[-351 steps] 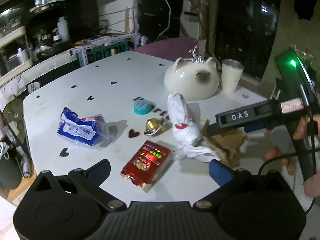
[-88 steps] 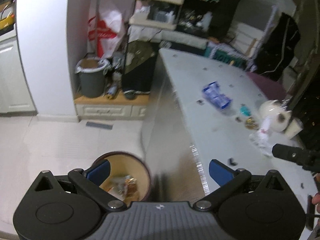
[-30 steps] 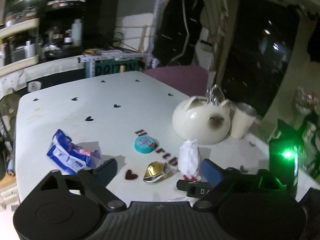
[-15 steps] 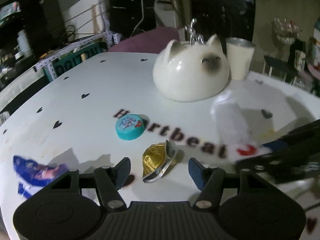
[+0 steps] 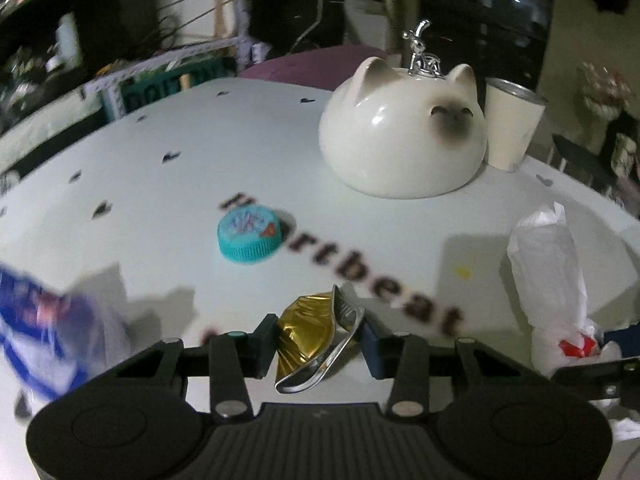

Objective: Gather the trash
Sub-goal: 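Grasp the gold foil wrapper with the left tool while the right tool grasps the white plastic bag, then carry the gold wrapper in the left tool while the right tool carries the white bag to the wastebasket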

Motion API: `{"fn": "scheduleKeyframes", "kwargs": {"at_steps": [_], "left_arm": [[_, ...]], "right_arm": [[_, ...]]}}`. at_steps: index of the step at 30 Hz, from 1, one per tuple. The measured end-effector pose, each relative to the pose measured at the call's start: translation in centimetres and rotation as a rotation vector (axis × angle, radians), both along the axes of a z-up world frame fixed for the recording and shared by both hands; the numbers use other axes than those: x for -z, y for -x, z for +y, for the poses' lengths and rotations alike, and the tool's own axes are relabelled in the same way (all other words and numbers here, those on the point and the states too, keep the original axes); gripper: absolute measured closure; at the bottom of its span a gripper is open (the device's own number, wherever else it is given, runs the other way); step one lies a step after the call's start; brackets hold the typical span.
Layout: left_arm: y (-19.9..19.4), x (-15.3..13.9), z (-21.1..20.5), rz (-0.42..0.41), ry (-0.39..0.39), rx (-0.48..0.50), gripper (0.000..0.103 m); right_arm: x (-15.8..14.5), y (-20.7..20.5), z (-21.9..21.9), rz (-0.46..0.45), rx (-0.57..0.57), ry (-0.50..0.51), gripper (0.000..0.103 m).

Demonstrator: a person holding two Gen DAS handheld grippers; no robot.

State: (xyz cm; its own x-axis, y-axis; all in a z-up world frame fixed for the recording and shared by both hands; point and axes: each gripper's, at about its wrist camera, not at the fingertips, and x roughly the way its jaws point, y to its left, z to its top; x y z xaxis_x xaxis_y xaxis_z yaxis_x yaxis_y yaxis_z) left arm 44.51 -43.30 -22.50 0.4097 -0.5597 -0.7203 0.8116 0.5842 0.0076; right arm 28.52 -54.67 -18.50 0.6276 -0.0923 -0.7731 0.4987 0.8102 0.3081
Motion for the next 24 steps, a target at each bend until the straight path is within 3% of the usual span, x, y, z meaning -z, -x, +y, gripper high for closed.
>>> {"fn": "scheduleKeyframes", "kwargs": {"at_steps": [8,24], "left_arm": [[5.2,-1.4,4.5,0.097,0.013,-0.116,0.059],[16.3,-9.8,11.9,0.087,0.102,-0.318,0.059]], "right_arm": [[-1.2,2.7,1.4,0.022,-0.015,0.014,0.055],[-8.3,9.1,6.1,-0.016,-0.115,0.126,0.055]]}}
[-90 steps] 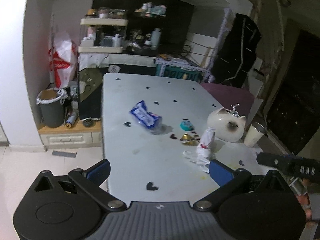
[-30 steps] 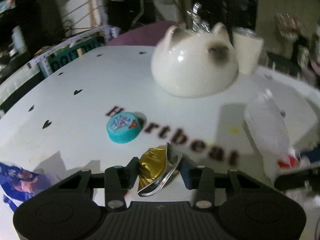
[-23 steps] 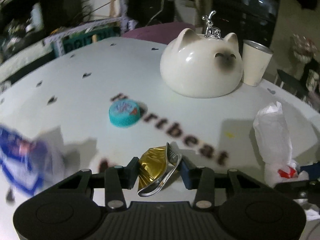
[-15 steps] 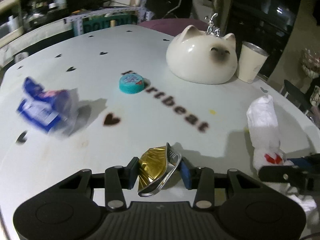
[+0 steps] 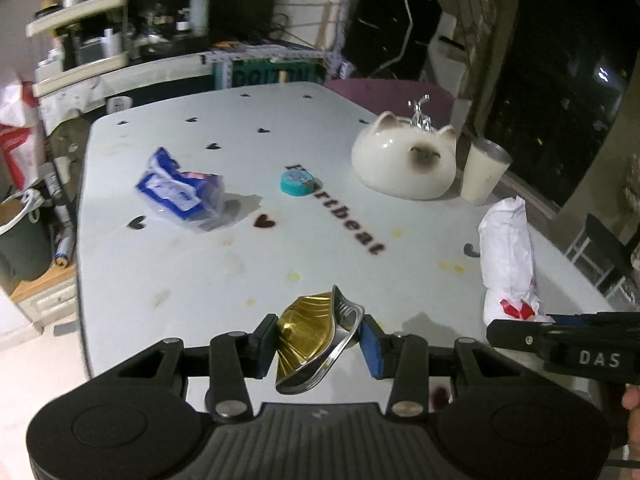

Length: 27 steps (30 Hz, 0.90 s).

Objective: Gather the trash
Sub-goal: 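Carry the gold wrapper in the left tool while the right tool carries the white bag to the wastebasket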

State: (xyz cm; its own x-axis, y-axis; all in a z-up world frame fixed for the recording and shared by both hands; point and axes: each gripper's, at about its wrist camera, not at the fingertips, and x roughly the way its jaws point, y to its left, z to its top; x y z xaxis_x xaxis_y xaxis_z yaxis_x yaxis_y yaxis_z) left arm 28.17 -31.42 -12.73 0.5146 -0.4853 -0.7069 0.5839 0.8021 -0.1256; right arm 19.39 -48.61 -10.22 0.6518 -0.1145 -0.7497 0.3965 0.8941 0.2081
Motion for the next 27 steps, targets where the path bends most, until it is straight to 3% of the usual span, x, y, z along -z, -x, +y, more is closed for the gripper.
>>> {"fn": "scheduleKeyframes", "kwargs": {"at_steps": [6,16,27], "left_arm": [[3.4,-2.5,3.3,-0.004,0.029,-0.077,0.058],[7.6,-4.3,8.1,-0.002,0.061,-0.173,0.058],[9.5,-5.1,13.0,-0.003,0.073,-0.297,0.058]], "right_arm": [[-2.0,1.9,1.6,-0.016,-0.059,0.048,0.055],[-4.6,4.6,5.1,-0.037,-0.139,0.107,0.055],[-5.0,4.6,8.7,-0.038,-0.235,0.116,0.055]]}}
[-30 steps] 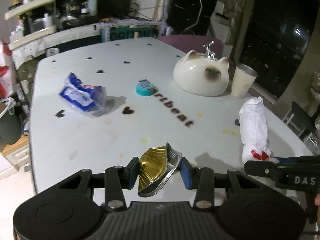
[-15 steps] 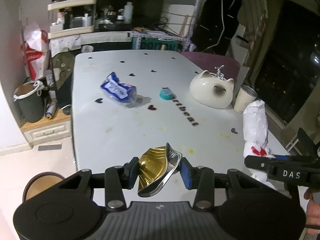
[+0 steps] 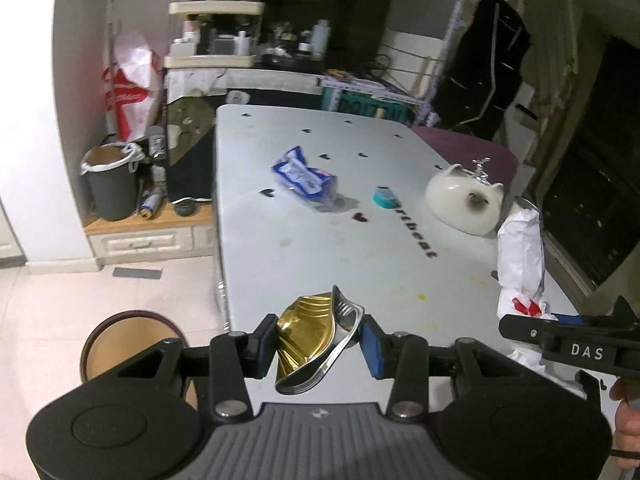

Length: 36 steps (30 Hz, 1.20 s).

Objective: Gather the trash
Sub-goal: 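Carry the gold wrapper in the left tool while the right tool carries the white bag to the wastebasket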

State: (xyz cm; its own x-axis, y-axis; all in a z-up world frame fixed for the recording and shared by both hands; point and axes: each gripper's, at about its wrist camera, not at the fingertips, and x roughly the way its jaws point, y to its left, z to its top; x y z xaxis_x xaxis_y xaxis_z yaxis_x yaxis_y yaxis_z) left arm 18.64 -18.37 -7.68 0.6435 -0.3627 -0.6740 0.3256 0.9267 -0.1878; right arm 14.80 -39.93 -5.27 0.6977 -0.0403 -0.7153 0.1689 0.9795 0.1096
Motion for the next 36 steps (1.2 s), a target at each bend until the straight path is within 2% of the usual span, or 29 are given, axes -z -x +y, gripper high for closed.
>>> {"fn": "scheduleKeyframes", "kwargs": {"at_steps": [7,13,28,36], "left_arm": [[-0.5,0.3,4.1,0.011,0.000,-0.043,0.058],[-2.4,0.6,8.6,0.025,0.015,-0.069,0.058],[-11.3,3.2,19.6,0.100,-0.009,-0.074,0.058],[-15.7,5.4,25.6,0.153,-0.020,-0.162,0.058]], "right_arm": [[0.2,-1.6,3.9,0.012,-0.049,-0.012,0.055],[0.6,-3.9,8.1,0.035,-0.064,-0.014,0.055],[2.8,-11.8,18.9,0.100,-0.058,-0.018,0.055],[5.3,-16.8,23.7,0.149,-0.093,-0.040,0.055]]}}
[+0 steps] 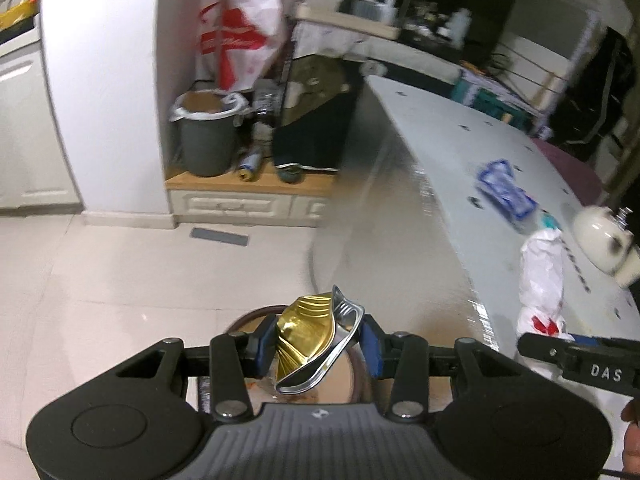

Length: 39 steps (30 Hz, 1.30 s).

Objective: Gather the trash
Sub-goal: 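Carry the gold wrapper in the left tool while the right tool carries the white bag to the wastebasket, then open the left tool over the wastebasket while the right tool releases the white bag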

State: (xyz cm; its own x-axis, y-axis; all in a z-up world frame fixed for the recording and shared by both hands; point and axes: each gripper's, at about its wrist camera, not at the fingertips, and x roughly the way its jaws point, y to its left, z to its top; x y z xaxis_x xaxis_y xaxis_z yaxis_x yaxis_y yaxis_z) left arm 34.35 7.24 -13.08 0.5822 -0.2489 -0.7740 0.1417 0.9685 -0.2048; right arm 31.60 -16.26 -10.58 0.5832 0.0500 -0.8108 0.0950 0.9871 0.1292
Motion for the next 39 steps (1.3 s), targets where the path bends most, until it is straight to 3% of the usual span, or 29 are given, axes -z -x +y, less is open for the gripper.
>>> {"fn": "scheduleKeyframes", "kwargs": {"at_steps": [5,14,27,31,39], "left_arm": [[-2.3,2.2,2.4,0.060,0.008,-0.053,0.058],[-5.5,9.8,3.5,0.250,0.035,-0.082,0.058],[-9.2,21.0,2.4,0.481,0.043,-0.090,0.057],[-9.3,22.8,2.3,0.532,0.005,-0.085,0.029],[-8.2,23.7,4.7,0.556,-0.014,-0.142,0.022]], "right_arm": [[2.0,-3.3,2.2,0.050,-0.043,0.000,0.055],[9.0,-8.7,4.7,0.212,-0.096,-0.014,0.055],[18.1,-11.5,6.0,0.418,-0.166,-0.040,0.055],[19.6,-12.1,6.0,0.452,-0.170,-0.052,0.055],[21.9,-13.6,6.5,0.479,-0.191,-0.092,0.055]]}}
